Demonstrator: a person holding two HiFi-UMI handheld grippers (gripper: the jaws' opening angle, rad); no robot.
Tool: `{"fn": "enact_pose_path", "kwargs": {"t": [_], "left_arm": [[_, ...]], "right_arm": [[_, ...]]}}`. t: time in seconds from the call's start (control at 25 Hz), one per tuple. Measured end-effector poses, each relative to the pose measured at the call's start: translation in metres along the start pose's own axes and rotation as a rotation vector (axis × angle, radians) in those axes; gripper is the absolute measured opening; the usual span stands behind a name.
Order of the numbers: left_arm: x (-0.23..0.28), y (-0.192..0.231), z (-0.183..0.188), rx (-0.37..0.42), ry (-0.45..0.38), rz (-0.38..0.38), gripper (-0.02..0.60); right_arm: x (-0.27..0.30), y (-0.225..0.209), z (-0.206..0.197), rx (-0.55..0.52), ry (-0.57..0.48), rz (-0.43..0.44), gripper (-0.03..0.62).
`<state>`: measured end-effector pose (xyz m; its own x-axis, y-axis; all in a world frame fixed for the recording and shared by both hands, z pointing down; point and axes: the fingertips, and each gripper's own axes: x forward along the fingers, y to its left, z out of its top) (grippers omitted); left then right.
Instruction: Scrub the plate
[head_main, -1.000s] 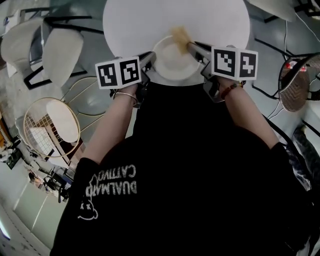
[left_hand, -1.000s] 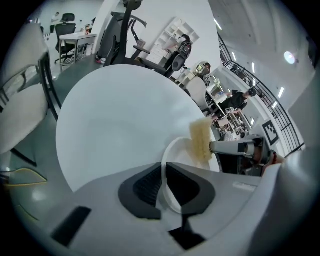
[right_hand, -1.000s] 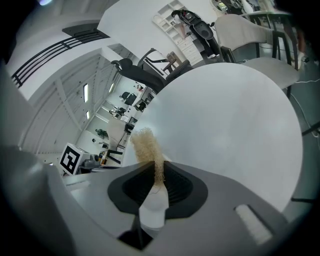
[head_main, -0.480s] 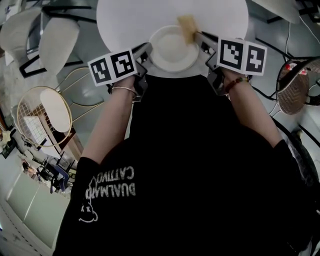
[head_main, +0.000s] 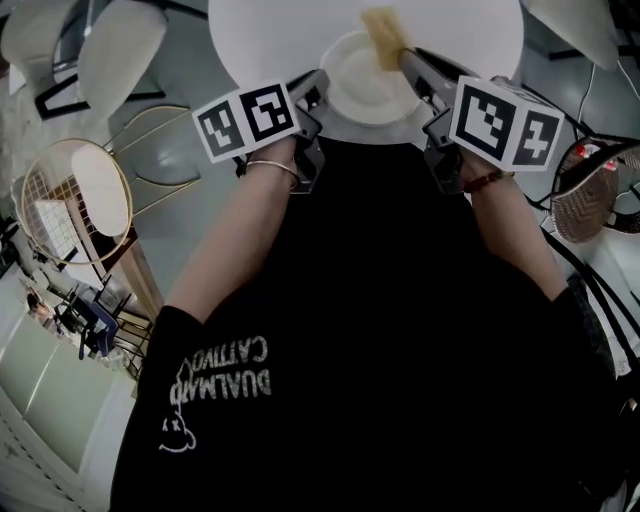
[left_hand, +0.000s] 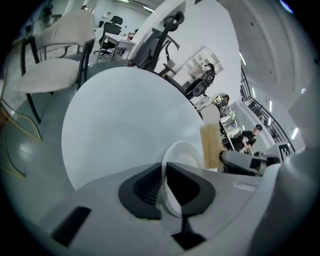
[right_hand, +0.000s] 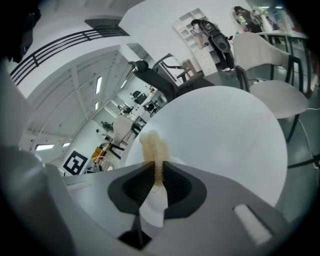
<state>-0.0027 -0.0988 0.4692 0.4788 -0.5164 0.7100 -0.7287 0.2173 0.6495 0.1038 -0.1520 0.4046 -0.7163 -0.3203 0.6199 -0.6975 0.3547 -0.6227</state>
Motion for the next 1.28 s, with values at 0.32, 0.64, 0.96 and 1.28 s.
{"fn": "enact_pose_path", "kwargs": {"t": [0.32,0.64,0.96,1.28], "left_arm": [[-0.007,0.008,-0.005,-0.084,-0.090,0.038,0.029],[-0.016,0.012,-0.014,-0.076,-0.109,0.041,0.026],[-0.019,0.015,-0.016,-0.069,-0.139,0.034,0.028],[-0.021,0.013,-0.020,-0.093,-0.138,0.021,0.028]], "right_arm": [[0.042,0.056,-0.049,-0.086,0.150,0.162,0.056],[0.049,0.063,-0.063,-0.192,0.206,0.183,0.055],[0.059,0.051,-0.071,-0.132,0.209,0.077,0.055],[0.052,0.045,-0.068,-0.118,0.188,0.040,0.055]]}}
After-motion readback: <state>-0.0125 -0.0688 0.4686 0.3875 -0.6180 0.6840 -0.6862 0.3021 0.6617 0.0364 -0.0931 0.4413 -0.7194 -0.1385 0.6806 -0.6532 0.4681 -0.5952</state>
